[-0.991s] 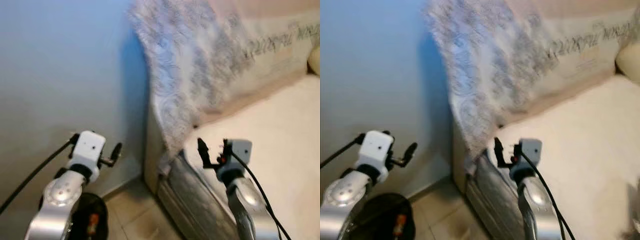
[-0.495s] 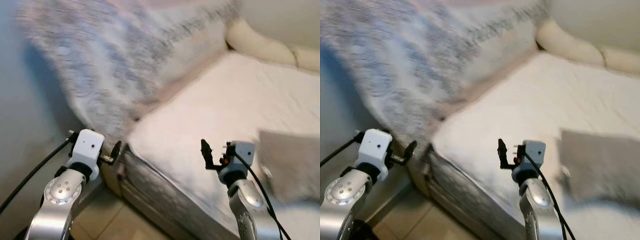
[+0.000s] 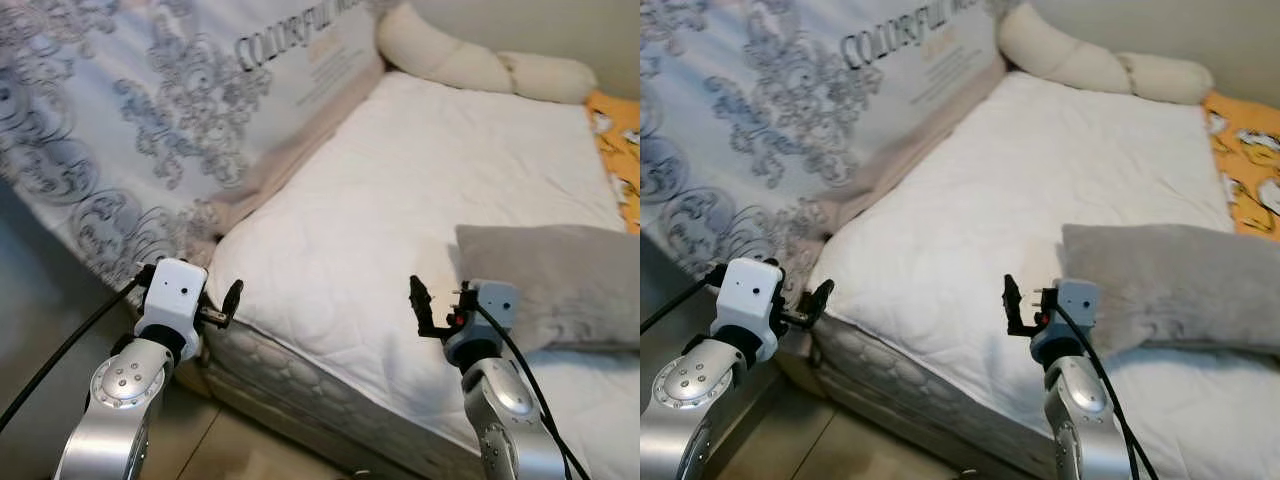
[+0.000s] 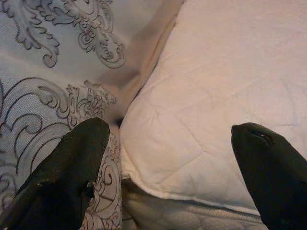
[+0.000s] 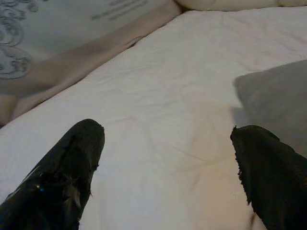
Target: Clean up the room
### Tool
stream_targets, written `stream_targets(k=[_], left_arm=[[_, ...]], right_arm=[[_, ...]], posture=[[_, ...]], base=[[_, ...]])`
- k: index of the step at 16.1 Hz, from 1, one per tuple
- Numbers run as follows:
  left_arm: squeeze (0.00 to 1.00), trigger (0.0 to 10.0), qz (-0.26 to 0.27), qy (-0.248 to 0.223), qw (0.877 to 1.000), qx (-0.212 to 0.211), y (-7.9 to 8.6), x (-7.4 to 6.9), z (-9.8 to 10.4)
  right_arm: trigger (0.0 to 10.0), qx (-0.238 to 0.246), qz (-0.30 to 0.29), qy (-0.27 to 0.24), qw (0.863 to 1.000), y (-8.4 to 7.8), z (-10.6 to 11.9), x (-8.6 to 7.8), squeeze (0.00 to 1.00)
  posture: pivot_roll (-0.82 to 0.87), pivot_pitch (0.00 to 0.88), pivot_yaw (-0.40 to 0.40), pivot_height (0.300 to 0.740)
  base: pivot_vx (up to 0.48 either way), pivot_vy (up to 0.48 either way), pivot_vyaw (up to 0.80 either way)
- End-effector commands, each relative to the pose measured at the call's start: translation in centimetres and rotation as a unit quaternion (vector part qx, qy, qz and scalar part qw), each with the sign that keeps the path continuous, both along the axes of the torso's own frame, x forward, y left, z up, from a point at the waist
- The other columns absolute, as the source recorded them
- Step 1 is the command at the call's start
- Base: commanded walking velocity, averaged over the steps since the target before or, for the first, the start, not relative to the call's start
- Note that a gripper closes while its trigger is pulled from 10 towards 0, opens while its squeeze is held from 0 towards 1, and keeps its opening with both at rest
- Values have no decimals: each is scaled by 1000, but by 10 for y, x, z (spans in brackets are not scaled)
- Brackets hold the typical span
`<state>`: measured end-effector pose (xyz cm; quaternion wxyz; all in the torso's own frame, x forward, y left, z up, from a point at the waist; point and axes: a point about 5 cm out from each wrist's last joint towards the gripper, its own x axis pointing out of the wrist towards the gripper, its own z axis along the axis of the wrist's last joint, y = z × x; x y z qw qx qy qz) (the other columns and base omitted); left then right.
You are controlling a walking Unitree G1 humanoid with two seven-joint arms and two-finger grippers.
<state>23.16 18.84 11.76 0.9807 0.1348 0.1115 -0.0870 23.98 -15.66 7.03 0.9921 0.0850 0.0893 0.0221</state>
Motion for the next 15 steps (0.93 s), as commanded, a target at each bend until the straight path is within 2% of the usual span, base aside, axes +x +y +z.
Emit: stream_targets(k=[1, 15], left_arm=[[0, 10000, 6, -4, 1000, -2, 1, 2, 1], [0, 10000, 8, -17, 1000, -14, -3, 3, 4]], right_arm=[[10000, -6, -2, -8, 1000, -2, 3, 2, 1000], [10000, -12, 5, -18, 1000, 1, 10, 3, 1000]], posture=[[-3, 0, -33, 740], [-9, 0, -39, 740]], base=[[0, 0, -788], [0, 0, -791]])
